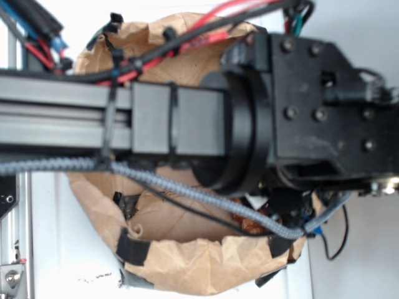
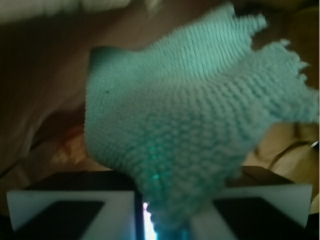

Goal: Grab the blue cloth.

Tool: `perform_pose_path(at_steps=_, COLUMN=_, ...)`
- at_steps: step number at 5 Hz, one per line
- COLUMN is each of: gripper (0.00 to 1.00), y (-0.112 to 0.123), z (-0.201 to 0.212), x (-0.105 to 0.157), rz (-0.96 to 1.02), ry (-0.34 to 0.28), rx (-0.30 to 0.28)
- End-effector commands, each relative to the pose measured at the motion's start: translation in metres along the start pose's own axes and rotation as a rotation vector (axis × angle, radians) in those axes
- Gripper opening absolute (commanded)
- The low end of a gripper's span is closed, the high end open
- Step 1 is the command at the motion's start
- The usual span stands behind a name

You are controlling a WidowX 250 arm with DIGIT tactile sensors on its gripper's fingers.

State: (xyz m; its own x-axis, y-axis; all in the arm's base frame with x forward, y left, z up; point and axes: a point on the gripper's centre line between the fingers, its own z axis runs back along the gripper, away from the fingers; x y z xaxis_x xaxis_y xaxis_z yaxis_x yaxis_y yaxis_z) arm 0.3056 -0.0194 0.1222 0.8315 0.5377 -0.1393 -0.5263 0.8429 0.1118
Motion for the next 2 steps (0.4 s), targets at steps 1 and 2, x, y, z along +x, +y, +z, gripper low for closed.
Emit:
perform_pose_path(at_steps=1, gripper=0.0, y=0.0067, z=0.0342, x=0.0093, rz=0.003, ry=-0.105, rx=-0.088)
perform_pose_path(at_steps=2, gripper=0.63, y=0.0001, z=0.0289, x=0.0008, rz=0.103, ry=-0.336, rx=-0.109)
